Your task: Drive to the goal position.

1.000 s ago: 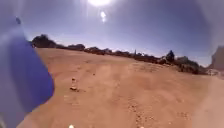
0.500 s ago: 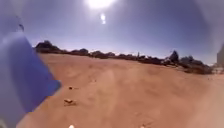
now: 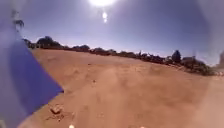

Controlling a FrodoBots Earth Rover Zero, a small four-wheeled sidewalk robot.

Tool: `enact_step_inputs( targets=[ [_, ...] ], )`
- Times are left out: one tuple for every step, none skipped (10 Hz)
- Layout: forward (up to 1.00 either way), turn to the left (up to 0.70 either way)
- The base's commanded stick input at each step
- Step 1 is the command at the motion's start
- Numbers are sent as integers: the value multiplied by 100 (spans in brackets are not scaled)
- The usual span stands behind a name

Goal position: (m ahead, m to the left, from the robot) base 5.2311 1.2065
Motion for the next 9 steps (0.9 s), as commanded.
enact_step_inputs(
  targets=[
    [70, 0],
    [70, 0],
    [70, -11],
    [70, -29],
    [70, -35],
    [70, -35],
    [70, -24],
    [70, -6],
    [70, 0]
  ],
)
